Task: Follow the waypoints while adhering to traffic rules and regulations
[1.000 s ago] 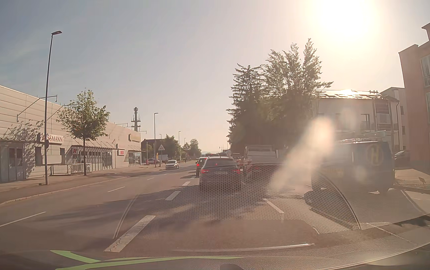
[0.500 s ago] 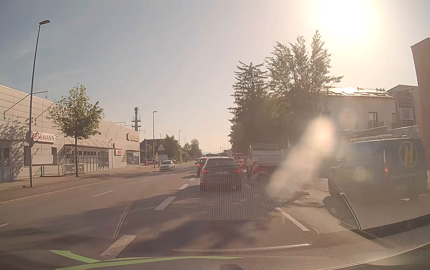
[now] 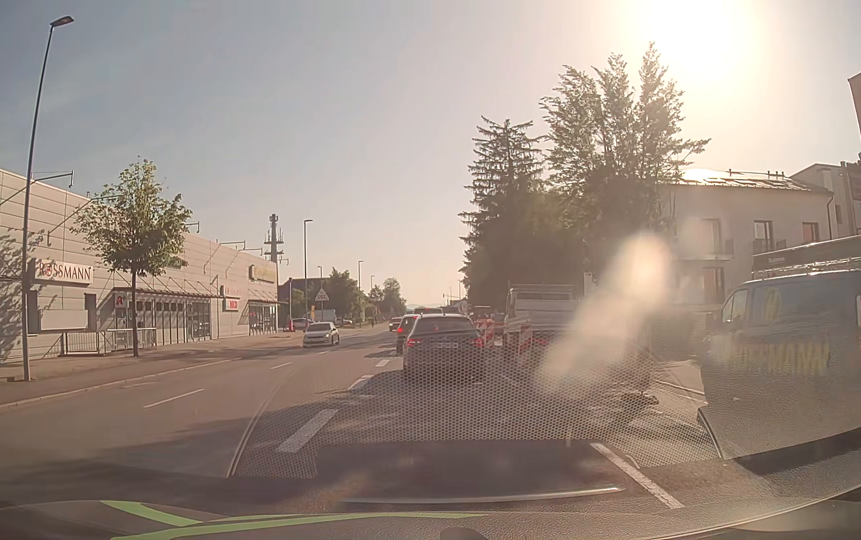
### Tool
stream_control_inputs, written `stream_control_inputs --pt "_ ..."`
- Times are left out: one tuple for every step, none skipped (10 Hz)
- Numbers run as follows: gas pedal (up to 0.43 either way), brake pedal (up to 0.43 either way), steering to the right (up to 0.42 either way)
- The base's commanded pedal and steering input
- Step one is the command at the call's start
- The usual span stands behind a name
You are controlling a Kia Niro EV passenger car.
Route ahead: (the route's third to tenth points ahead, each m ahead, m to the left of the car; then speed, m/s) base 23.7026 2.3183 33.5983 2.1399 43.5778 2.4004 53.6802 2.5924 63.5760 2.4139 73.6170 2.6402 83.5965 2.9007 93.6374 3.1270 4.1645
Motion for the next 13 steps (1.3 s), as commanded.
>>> stream_control_inputs --pt "0.028 0.000 -0.008" --pt "0.028 0.000 -0.007" --pt "0.028 0.000 -0.007" --pt "0.028 0.000 -0.008" --pt "0.028 0.000 -0.007" --pt "0.028 0.000 -0.008" --pt "0.028 0.000 -0.008" --pt "0.028 0.000 -0.008" --pt "0.028 0.000 -0.008" --pt "0.028 0.000 -0.007" --pt "0.028 0.000 -0.007" --pt "0.020 0.000 -0.007" --pt "0.000 0.000 -0.006"
